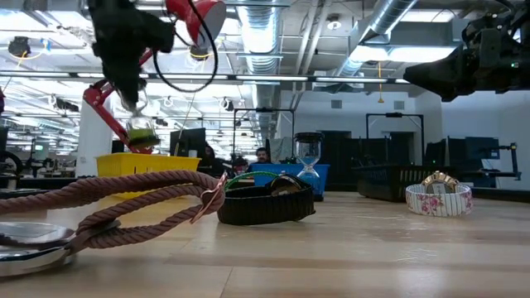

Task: Pick & Place Office items
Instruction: Put the top green hourglass into the yellow bin

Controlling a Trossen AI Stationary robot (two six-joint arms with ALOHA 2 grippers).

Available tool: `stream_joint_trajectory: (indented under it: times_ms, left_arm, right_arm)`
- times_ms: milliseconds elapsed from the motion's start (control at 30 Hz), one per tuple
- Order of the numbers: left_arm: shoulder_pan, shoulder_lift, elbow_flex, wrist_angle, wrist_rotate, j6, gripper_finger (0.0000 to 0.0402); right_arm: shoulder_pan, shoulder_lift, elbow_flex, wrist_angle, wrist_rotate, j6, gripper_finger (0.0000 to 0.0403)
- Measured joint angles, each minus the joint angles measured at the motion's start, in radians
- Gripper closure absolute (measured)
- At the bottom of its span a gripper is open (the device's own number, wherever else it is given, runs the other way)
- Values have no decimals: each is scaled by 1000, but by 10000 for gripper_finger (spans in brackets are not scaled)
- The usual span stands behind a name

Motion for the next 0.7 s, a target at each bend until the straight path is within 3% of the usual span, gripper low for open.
stream_joint_trajectory:
  times_ms: [333,567,700]
  left_arm:
    - [154,208,0,18,0,106,188]
    - [189,294,0,26,1,112,205]
    - [188,287,-1,43,3,109,170]
  right_arm:
    - [0,0,0,0,0,-1,290]
    - [0,0,0,0,0,-1,290]
    - [0,0,0,0,0,-1,290]
